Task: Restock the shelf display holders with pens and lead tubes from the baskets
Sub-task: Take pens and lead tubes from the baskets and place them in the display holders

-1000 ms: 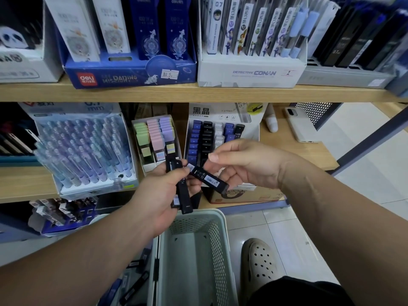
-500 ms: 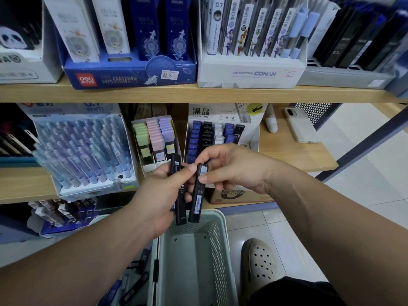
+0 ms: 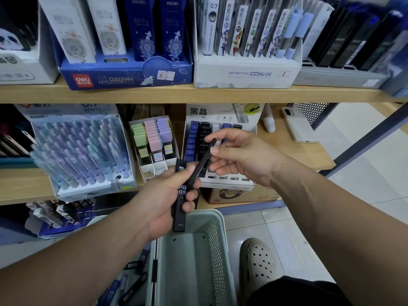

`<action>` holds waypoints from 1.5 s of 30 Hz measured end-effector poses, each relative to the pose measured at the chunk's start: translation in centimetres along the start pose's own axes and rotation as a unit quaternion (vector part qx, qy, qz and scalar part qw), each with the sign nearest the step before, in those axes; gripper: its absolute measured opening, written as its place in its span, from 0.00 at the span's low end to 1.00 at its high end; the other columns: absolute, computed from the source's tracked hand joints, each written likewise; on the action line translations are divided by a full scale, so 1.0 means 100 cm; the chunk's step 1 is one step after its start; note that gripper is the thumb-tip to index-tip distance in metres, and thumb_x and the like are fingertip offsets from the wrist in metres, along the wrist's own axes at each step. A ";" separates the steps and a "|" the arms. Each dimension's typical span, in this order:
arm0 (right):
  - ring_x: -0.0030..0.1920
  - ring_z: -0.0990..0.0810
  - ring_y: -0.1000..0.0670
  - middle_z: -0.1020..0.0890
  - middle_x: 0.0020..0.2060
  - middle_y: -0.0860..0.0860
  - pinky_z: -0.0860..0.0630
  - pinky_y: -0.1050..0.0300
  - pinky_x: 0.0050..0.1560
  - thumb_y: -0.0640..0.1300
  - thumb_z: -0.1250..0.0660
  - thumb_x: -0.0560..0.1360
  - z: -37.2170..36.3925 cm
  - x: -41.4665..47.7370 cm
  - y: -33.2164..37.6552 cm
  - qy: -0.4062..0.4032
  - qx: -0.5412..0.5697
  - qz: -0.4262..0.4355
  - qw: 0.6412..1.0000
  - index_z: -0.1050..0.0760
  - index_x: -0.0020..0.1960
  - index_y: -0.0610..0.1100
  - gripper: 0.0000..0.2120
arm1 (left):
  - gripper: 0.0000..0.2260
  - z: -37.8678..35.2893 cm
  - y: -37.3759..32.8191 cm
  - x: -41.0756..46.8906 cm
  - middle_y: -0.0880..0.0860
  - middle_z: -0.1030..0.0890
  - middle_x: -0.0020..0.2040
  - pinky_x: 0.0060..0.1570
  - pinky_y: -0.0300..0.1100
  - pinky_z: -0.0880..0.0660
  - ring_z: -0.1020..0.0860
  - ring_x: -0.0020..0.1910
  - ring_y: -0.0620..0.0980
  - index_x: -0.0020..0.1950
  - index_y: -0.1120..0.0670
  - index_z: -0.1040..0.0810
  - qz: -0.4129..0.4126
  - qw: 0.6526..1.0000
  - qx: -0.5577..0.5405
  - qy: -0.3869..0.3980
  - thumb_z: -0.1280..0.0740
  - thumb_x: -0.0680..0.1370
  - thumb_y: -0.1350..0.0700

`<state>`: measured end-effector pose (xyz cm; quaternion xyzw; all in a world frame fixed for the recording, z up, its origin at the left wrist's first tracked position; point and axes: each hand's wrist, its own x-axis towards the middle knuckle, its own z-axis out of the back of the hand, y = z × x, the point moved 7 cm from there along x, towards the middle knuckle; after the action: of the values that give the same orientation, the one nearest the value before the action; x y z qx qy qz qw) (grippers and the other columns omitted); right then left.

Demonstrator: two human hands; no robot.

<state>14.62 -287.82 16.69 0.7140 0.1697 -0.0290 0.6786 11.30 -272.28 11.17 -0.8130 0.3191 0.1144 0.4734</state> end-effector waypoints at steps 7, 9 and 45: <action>0.37 0.14 0.48 0.16 0.45 0.38 0.17 0.57 0.38 0.35 0.30 0.78 0.000 0.000 0.000 -0.066 -0.080 0.017 0.994 0.20 0.52 0.40 0.04 | 0.08 0.004 -0.004 0.002 0.53 0.23 0.34 0.21 0.36 0.35 0.31 0.25 0.45 0.58 0.54 0.18 -0.040 0.998 0.041 -0.027 0.30 0.79 0.58; 0.35 0.15 0.49 0.16 0.41 0.41 0.16 0.57 0.38 0.33 0.30 0.77 0.004 0.000 0.004 -0.073 -0.083 0.024 0.994 0.20 0.50 0.39 0.04 | 0.09 0.004 -0.002 0.002 0.52 0.22 0.34 0.21 0.37 0.35 0.30 0.25 0.45 0.58 0.54 0.18 -0.030 0.998 0.046 -0.027 0.29 0.78 0.56; 0.55 0.18 0.45 0.17 0.58 0.43 0.35 0.69 0.51 0.36 0.33 0.78 0.083 0.016 0.014 -0.310 -0.529 0.150 0.776 0.17 0.61 0.44 0.14 | 0.06 0.008 0.000 -0.004 0.62 0.15 0.46 0.25 0.44 0.25 0.21 0.29 0.54 0.57 0.56 0.24 0.012 0.999 0.033 -0.035 0.35 0.82 0.55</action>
<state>18.06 -295.64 17.00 0.2116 -0.1703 -0.0518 0.9610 11.09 -271.50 10.93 -0.7886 0.3156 0.1376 0.5095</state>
